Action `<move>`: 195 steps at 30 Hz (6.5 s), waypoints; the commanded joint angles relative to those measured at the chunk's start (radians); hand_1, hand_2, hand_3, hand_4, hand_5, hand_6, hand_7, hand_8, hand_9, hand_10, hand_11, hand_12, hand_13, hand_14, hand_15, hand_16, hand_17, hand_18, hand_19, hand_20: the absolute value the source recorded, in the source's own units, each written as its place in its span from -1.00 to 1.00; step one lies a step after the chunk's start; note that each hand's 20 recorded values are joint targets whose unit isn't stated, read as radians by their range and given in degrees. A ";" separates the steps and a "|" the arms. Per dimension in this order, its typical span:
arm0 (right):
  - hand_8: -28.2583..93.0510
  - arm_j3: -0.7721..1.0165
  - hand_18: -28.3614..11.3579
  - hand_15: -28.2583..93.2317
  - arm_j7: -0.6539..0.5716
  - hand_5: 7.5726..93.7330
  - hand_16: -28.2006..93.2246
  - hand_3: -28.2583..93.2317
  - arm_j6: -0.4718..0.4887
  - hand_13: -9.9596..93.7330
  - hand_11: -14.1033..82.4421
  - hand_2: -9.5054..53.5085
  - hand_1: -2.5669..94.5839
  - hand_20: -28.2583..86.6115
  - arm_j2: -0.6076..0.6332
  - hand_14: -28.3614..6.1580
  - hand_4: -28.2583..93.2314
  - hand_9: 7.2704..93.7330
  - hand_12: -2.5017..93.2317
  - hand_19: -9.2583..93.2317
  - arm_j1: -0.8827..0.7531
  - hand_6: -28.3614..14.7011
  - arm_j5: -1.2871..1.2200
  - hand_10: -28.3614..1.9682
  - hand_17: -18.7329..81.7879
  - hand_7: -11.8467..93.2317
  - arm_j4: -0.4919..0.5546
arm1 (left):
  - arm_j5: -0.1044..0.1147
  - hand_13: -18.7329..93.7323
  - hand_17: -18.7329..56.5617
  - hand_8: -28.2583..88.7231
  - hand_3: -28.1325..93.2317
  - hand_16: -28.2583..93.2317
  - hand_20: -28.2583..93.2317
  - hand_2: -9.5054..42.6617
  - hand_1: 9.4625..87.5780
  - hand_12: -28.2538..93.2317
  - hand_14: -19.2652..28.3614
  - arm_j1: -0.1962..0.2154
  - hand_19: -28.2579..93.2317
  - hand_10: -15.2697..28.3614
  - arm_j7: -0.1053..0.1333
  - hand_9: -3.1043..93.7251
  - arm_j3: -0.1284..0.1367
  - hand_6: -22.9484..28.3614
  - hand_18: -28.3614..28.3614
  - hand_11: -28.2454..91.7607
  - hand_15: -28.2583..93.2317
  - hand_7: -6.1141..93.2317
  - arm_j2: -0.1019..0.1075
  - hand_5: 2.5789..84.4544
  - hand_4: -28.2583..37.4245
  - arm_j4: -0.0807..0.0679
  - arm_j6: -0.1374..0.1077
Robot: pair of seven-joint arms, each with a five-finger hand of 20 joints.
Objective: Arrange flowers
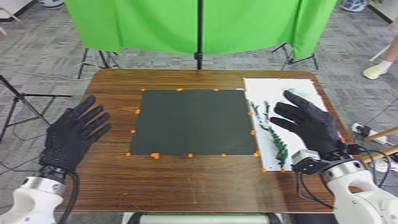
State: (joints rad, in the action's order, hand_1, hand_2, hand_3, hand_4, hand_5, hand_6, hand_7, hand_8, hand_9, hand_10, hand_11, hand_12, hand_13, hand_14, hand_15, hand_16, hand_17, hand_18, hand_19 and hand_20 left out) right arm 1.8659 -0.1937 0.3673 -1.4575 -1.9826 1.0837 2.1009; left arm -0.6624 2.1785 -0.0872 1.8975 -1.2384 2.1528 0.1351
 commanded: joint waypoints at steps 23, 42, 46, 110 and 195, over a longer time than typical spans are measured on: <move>-0.71 -0.035 -0.60 -0.26 0.035 -0.49 -0.03 0.90 -0.059 -0.39 -0.45 -0.67 -0.66 -0.12 0.002 0.00 -0.96 -0.42 -0.53 0.03 -0.025 0.04 -0.003 -0.07 -0.62 -0.54 0.050 | -0.005 -0.43 -0.79 -0.72 0.61 -0.56 -0.44 -0.68 -0.62 -0.29 0.33 -0.003 0.11 0.16 -0.013 -0.53 0.005 -0.02 0.60 -0.19 -0.09 -0.46 -0.002 -0.45 -1.00 0.009 -0.014; -0.83 -0.134 -0.48 0.60 -0.130 0.29 -0.22 0.42 -0.198 0.37 -0.03 -0.95 -0.12 0.11 0.380 0.06 -1.00 0.46 -0.52 0.90 0.023 0.27 0.943 0.14 -0.02 -0.28 0.129 | -0.008 -0.43 -0.80 -0.73 0.60 -0.55 -0.44 -0.70 -0.59 -0.30 0.34 0.030 0.12 0.16 -0.002 -0.52 0.026 -0.03 0.62 -0.18 -0.07 -0.44 0.005 -0.45 -1.00 0.022 -0.022; -0.86 -0.109 -0.51 0.68 -0.092 0.57 -0.15 0.09 -0.031 0.50 0.09 -0.95 0.02 0.24 0.389 0.07 -1.00 0.67 -0.45 1.00 0.014 0.31 1.037 0.14 0.09 -0.18 0.112 | -0.007 -0.42 -0.80 -0.73 0.60 -0.55 -0.44 -0.70 -0.59 -0.30 0.34 0.025 0.12 0.16 -0.002 -0.52 0.033 -0.03 0.62 -0.18 -0.07 -0.44 0.016 -0.45 -1.00 0.025 -0.026; -0.83 -0.478 -0.63 0.73 -0.488 0.68 0.01 0.63 0.411 0.64 0.21 -0.95 -0.64 0.56 0.500 0.10 -1.00 0.78 -0.33 1.00 0.231 0.29 1.249 0.08 0.31 -0.05 -0.046 | -0.011 -0.41 -0.80 -0.72 0.60 -0.56 -0.44 -0.70 -0.59 -0.30 0.34 0.034 0.12 0.18 -0.005 -0.48 0.044 -0.03 0.63 -0.17 -0.06 -0.45 0.003 -0.43 -1.00 0.034 -0.013; -0.49 -0.990 -0.41 0.79 -0.300 0.94 -0.01 1.00 0.293 0.79 0.44 -0.67 -0.34 0.73 0.159 0.42 -0.68 0.86 -0.31 1.00 0.906 0.07 1.269 0.25 0.51 -0.01 -0.354 | 0.005 -0.41 -0.81 -0.72 0.61 -0.54 -0.43 -0.94 -0.64 -0.28 0.32 0.236 0.10 0.15 0.152 -0.51 0.230 -0.06 0.65 -0.19 -0.08 -0.45 0.118 -0.47 -0.99 0.087 -0.035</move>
State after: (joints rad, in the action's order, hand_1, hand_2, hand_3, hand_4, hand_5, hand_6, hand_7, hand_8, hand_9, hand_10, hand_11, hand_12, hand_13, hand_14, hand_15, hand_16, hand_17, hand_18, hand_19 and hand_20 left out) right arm 0.9728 -0.5343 0.6247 -1.1302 -1.1855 2.2819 1.8526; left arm -0.6664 2.3797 0.0689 2.1184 -1.0920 2.2197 0.0975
